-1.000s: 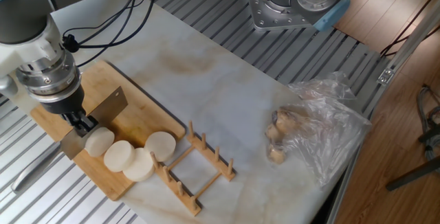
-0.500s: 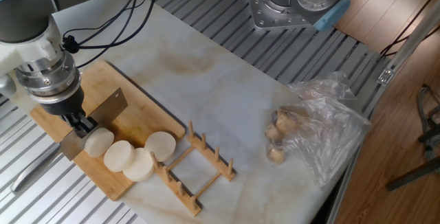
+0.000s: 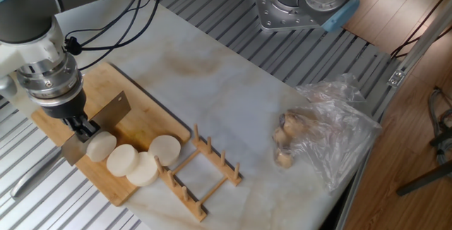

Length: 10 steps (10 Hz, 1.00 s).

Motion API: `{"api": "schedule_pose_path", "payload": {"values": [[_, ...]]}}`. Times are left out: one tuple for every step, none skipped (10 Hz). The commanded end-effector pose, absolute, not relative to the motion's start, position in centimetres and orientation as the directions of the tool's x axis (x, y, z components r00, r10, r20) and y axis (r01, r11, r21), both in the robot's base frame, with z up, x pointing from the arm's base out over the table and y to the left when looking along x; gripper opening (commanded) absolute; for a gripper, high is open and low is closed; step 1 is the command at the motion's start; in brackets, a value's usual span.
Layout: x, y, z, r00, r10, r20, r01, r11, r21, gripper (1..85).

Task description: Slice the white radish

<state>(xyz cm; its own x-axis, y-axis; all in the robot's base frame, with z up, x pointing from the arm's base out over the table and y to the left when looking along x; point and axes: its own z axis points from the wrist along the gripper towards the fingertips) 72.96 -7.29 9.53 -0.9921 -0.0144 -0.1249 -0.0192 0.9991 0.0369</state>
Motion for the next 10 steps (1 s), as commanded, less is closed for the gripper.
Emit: {"api": "schedule_pose_path", "payload": {"values": [[73.08, -7.27, 9.7, -0.991, -0.009, -0.132, -0.016, 0.999, 0.05, 1.3], [73.01, -7.18, 9.69, -0.992, -0.009, -0.129, -0.016, 0.998, 0.053, 1.3], [72.92, -7.16, 9.66, -0.992, -0.009, -0.124, -0.016, 0.998, 0.053, 1.3], [72.92, -7.17, 9.61, -0.992, -0.01, -0.124, -0.017, 0.998, 0.053, 1.3], [72.91, -7.1, 9.59, -0.992, -0.01, -0.124, -0.017, 0.998, 0.056, 1.3], [72.98, -7.1, 9.48, -0.992, -0.01, -0.126, -0.017, 0.998, 0.056, 1.3], [73.06, -7.1, 9.25, -0.992, -0.011, -0.127, -0.019, 0.998, 0.055, 1.3], [73.08, -7.09, 9.15, -0.992, -0.013, -0.127, -0.02, 0.998, 0.055, 1.3], [73.06, -7.08, 9.19, -0.992, -0.016, -0.126, -0.023, 0.998, 0.056, 1.3], [73.04, -7.14, 9.19, -0.992, -0.017, -0.125, -0.025, 0.998, 0.056, 1.3]]}}
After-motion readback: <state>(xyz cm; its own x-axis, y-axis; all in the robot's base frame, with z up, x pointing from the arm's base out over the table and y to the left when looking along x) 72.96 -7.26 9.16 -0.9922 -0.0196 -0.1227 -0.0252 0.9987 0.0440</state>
